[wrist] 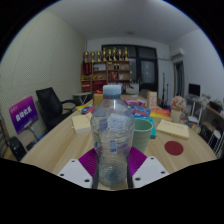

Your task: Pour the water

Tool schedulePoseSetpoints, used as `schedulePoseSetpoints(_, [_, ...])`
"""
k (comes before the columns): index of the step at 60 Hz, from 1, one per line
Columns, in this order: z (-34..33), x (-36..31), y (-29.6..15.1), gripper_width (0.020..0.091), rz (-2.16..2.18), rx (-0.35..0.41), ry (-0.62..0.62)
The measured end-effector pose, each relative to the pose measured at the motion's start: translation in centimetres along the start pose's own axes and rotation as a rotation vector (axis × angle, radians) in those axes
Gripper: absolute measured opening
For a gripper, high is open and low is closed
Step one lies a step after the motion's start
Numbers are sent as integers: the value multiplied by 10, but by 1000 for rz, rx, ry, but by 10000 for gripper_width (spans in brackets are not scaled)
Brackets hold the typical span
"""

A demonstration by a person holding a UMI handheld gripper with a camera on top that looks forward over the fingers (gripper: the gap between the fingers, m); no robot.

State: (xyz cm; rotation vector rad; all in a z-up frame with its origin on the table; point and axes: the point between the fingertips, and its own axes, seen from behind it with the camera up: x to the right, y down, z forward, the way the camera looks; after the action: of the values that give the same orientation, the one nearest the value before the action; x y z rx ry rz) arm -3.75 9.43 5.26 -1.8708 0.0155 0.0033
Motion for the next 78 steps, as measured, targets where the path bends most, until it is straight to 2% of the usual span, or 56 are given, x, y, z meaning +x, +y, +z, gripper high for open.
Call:
schedulePoseSetpoints(2, [-1, -13, -2, 389, 40, -27, -34])
schedulePoseSetpoints(5, [-3, -39, -19, 392, 129, -28, -120])
schedulePoseSetpoints(10, [-9, -73, -68, 389, 382, -18, -240])
schedulePoseSetpoints(14, [-4, -93, -101, 389, 667, -41, -330])
schedulePoseSetpoints(19, [9, -85, -129, 391, 1009, -62, -442])
schedulePoseSetpoints(20, [-5, -94, -139, 390, 1090, -73, -442])
schedulePoseSetpoints(30, [3, -79, -156, 387, 1771, -141, -635])
schedulePoseSetpoints(32, [-2, -76, -171, 389, 1843, -151, -635])
schedulePoseSetpoints(35, [8, -78, -164, 388, 1906, -151, -667])
schedulePoseSetpoints(42, [9, -74, -180, 388, 2110, -148, -734])
schedulePoseSetpoints(52, [10, -67, -190, 388, 2224, -142, -749])
schedulePoseSetpoints(58, [4, -64, -192, 388, 2186, -130, -766])
schedulePoseSetpoints(63, [-8, -77, -198, 387, 1945, -145, -781])
schedulePoseSetpoints(64, [-25, -82, -192, 388, 1874, -133, -788])
schedulePoseSetpoints(68, [-23, -79, -213, 390, 1612, -86, -786])
schedulePoseSetpoints(72, [-45, -68, -241, 387, 1305, 4, -790])
schedulePoseSetpoints(73, [-53, -64, -245, 388, 1220, 49, -785])
schedulePoseSetpoints(78, [-46, -20, -283, 390, 807, 195, -639])
